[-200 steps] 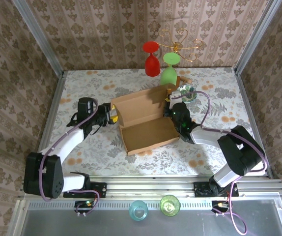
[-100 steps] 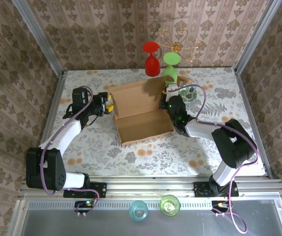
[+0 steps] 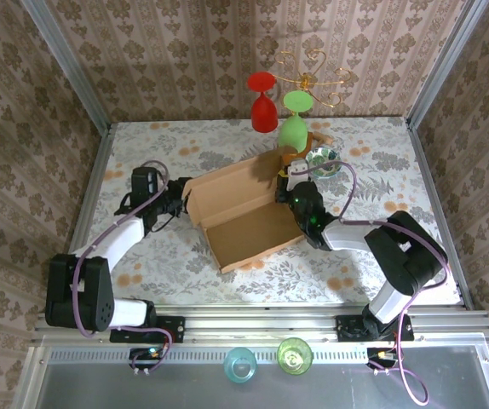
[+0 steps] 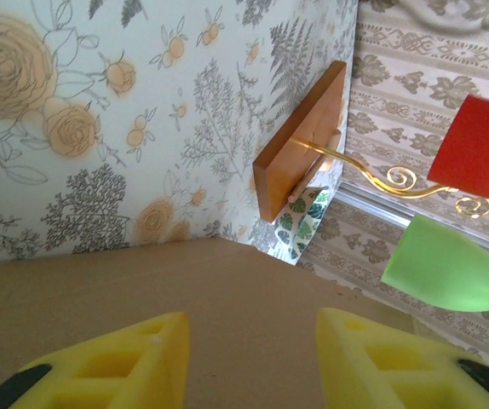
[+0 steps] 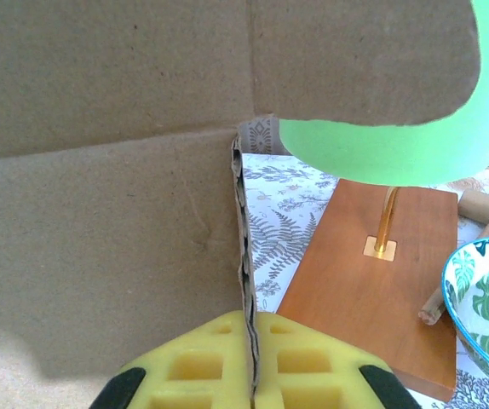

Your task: Fold the paper box

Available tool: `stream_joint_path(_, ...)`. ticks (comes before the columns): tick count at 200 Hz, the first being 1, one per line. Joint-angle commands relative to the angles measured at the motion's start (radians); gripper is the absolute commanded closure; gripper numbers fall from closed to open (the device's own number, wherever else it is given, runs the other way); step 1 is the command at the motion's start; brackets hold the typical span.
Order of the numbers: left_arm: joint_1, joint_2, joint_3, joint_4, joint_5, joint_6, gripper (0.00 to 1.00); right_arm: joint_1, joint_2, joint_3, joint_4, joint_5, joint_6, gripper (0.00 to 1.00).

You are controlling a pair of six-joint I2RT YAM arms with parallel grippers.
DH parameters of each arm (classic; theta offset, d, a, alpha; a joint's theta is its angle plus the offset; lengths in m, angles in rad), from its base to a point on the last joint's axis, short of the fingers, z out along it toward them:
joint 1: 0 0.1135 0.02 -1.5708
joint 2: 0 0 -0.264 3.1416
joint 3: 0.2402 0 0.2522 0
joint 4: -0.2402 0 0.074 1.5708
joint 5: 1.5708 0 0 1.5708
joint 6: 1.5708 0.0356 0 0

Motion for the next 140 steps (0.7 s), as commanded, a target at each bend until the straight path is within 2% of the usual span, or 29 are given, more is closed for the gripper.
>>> stream_joint_path(1, -0.030, -0.041, -0.057, 0.064, -0.001, -0.022, 0.57, 0.011, -0.014, -0.050, -0.054, 0.004, 0.035, 0.90)
stream_joint_path(36, -0.058, -0.120, -0.089, 0.035, -0.105, -0.052, 0.56, 0.019, -0.039, -0.070, -0.076, 0.027, 0.064, 0.88)
stream_joint_path(62, -0.050, -0.172, -0.086, -0.029, -0.149, -0.034, 0.52, 0.026, -0.049, -0.081, -0.085, 0.043, 0.067, 0.94)
stream_joint_path(92, -0.017, -0.255, -0.030, -0.276, -0.185, 0.066, 0.48, 0.027, -0.066, -0.087, -0.094, 0.067, 0.047, 0.98)
stream_joint_path(111, 0.028, -0.308, 0.064, -0.537, -0.239, 0.240, 0.51, 0.026, -0.075, -0.065, -0.136, 0.083, 0.047, 1.00)
stream_joint_path(140, 0.032, -0.319, 0.284, -0.906, -0.386, 0.646, 0.61, 0.026, -0.079, -0.018, -0.216, 0.095, 0.061, 1.00)
